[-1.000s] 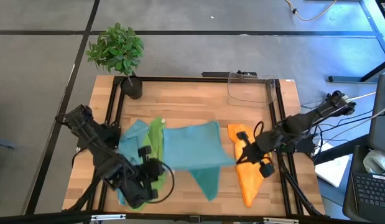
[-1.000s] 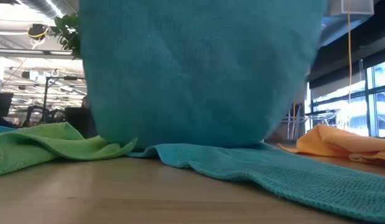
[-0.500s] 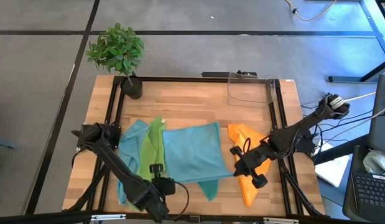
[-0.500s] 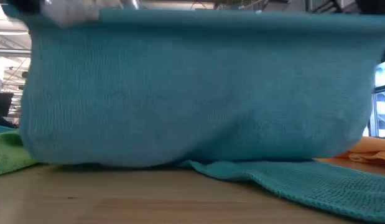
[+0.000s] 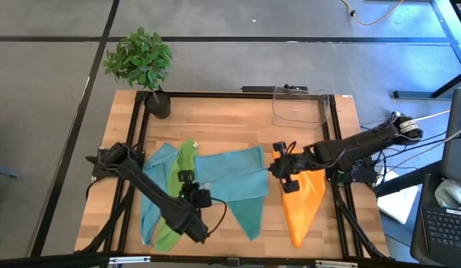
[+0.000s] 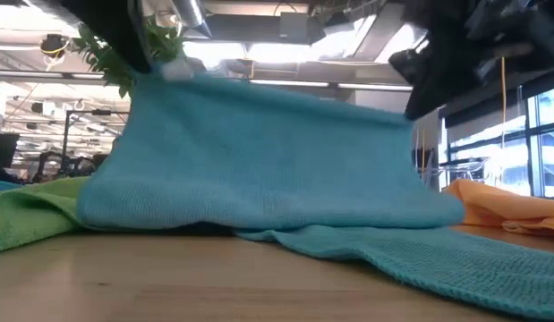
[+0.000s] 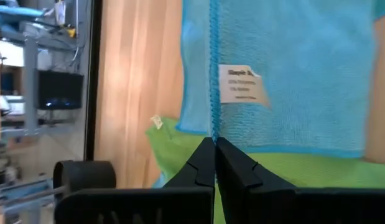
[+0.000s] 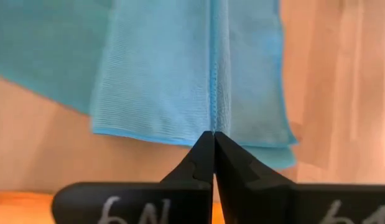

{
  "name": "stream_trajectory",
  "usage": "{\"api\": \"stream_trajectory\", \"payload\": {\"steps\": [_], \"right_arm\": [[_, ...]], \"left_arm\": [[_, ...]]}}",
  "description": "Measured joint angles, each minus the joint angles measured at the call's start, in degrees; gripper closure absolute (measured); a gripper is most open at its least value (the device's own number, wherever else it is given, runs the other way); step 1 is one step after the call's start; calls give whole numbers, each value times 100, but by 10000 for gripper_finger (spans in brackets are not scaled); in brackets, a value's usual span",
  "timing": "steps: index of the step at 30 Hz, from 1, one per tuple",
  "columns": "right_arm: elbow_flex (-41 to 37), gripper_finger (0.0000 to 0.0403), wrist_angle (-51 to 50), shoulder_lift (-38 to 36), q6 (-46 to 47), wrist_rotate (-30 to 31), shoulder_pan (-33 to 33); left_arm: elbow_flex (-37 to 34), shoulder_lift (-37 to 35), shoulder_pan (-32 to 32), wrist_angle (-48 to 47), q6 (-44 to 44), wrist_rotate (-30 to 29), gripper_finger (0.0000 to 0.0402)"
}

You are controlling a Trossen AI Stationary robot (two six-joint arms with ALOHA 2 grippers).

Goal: Fold microfiber towels
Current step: Fold the right light blue microfiber towel

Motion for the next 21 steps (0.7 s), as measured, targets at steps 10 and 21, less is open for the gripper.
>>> {"api": "stream_trajectory", "payload": {"steps": [10, 21], "right_arm": [[-681, 395, 1344, 9, -373, 7, -798], [-691, 393, 1473, 259, -401, -17, -1360]], "left_arm": [[-1699, 12, 167, 894, -91, -483, 401], [-2752, 10, 592, 1844, -88, -1278, 402]]}}
